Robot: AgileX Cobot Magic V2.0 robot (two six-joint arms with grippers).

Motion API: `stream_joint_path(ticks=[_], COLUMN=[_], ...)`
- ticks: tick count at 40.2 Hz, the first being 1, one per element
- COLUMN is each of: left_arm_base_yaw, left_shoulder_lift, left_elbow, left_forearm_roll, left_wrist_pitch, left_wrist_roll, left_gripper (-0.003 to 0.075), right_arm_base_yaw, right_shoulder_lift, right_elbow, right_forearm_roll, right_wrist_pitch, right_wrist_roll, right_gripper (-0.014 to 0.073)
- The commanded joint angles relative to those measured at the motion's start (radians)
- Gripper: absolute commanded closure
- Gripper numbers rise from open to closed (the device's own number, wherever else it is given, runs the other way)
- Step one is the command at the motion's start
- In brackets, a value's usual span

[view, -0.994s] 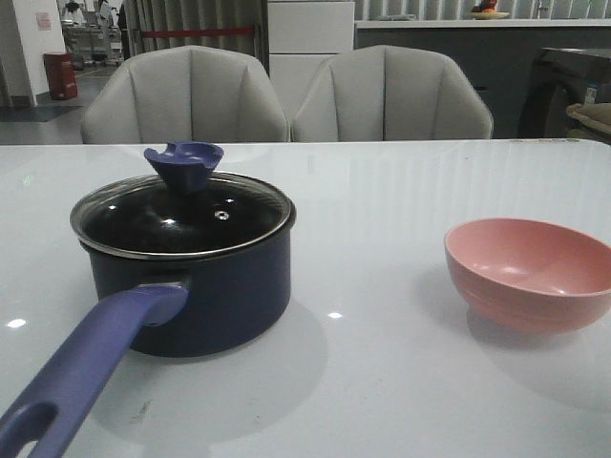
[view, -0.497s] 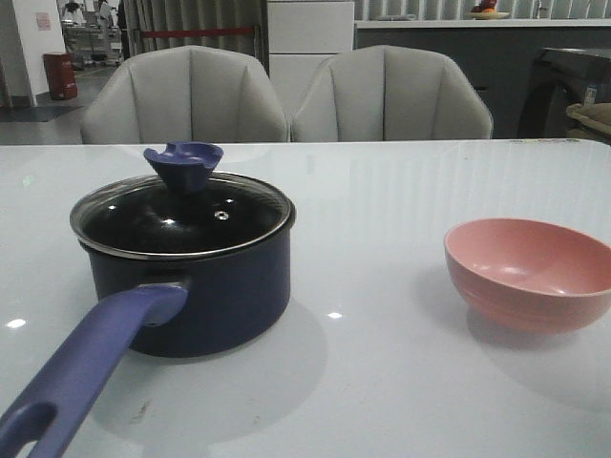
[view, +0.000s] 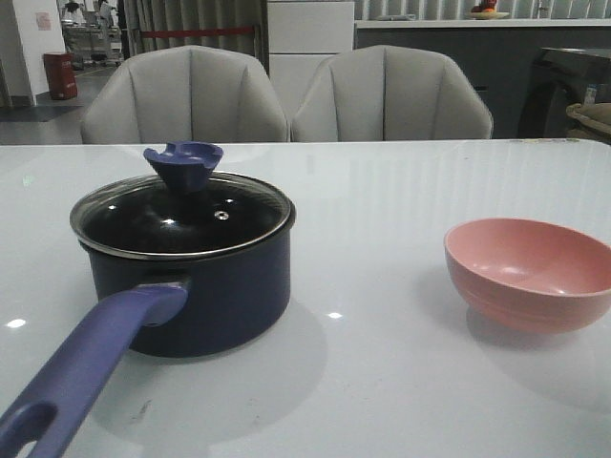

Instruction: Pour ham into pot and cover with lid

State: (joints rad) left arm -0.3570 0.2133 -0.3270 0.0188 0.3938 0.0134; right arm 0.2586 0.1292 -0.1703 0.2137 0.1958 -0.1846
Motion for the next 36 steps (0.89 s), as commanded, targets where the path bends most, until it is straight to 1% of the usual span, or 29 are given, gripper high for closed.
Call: stream_joint_path(ticks=[1,6,10,12,16,18,20,22,28,33,36], left_arm_base_yaw=[0.002,0.007,0.065,0.105,0.188,0.217,0.239,0.245,0.247,0.247,0.247], left_shoulder_lift=[0.009,0.004,-0.032,-0.057,-0.115,-0.143,-0.171,-0.188,-0.240,-0.242,-0.242], left_elbow=[-0.026,-0.011,0.023,0.052,0.131,0.174,0.218,0.252,0.323,0.366,0.366], left_forearm_roll=[-0.002,-0.002,-0.019,-0.032,-0.042,-0.042,-0.042,-0.040,0.005,0.024,0.024], left_wrist_pitch=[-0.080,-0.084,-0.105,-0.149,-0.290,-0.366,-0.410,-0.432,-0.434,-0.474,-0.457], left_wrist_roll=[-0.002,-0.002,-0.002,-0.002,-0.031,-0.060,-0.062,-0.062,-0.062,-0.062,-0.062], left_gripper=[0.0587,0.0587,0.0587,0.0587,0.0587,0.0587,0.0587,0.0587,0.0587,0.0587,0.0587], right_arm_base_yaw=[0.000,0.000,0.000,0.000,0.000,0.000,0.000,0.000,0.000,0.000,0.000], right_shoulder_lift=[0.008,0.008,0.008,0.008,0.008,0.008,0.008,0.008,0.008,0.008,0.008], right_elbow=[-0.028,-0.028,-0.028,-0.028,-0.028,-0.028,-0.028,-0.028,-0.028,-0.028,-0.028], right_forearm_roll=[0.002,0.002,0.002,0.002,0.002,0.002,0.002,0.002,0.002,0.002,0.002], right_wrist_pitch=[-0.078,-0.078,-0.078,-0.078,-0.078,-0.078,-0.078,-0.078,-0.078,-0.078,-0.078], right_wrist_roll=[-0.008,-0.008,-0.008,-0.008,-0.008,-0.008,-0.008,-0.008,-0.008,-0.008,-0.008], right_gripper=[0.0435,0.0435,0.0435,0.0435,0.0435,0.0435,0.0435,0.0435,0.0435,0.0435,0.0435])
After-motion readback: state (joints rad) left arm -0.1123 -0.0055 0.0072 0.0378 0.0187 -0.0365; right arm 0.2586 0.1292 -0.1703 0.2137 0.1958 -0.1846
